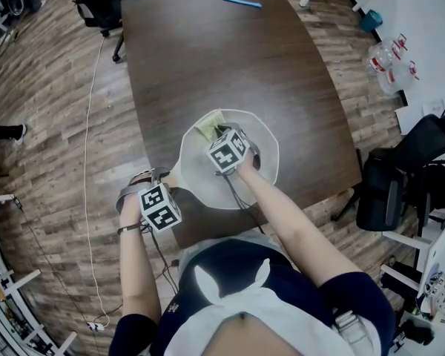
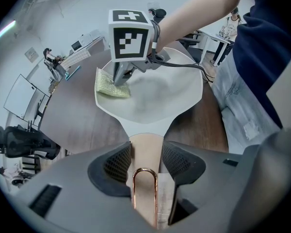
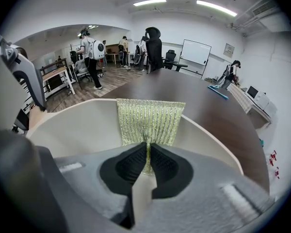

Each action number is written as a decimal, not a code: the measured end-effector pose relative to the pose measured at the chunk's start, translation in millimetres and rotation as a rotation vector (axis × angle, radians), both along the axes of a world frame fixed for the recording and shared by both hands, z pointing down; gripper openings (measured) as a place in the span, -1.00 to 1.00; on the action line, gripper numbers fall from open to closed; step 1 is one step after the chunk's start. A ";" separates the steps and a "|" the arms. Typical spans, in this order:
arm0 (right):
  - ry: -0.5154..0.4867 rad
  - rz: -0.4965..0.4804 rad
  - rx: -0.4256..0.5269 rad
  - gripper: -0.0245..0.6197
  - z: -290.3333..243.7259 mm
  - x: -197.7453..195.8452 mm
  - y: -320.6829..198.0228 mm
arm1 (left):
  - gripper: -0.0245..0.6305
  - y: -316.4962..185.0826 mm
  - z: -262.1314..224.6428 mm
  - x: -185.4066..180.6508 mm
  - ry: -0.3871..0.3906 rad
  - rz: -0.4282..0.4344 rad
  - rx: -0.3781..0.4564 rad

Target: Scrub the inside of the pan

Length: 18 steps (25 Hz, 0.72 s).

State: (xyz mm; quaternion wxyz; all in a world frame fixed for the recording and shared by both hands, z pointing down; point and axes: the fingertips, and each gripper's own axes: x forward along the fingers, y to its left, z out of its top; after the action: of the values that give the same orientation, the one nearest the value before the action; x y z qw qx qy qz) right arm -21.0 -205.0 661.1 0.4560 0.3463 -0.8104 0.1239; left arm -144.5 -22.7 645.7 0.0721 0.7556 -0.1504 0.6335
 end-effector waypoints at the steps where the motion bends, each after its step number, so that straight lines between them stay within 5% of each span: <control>1: 0.003 0.004 0.001 -0.85 -0.1 0.8 -0.9 | -0.30 -0.2 -0.1 -0.7 -0.001 0.001 -0.001; 18: 0.131 0.060 0.027 -0.85 -3.9 25.4 -7.1 | -0.30 1.3 0.3 0.3 -0.011 0.007 0.011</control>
State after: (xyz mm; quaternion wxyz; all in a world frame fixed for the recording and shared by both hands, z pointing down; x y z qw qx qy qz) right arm 4.4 -212.1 657.2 0.4996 0.3839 -0.7696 0.1036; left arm -144.2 -21.4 646.0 0.0649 0.7531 -0.1518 0.6369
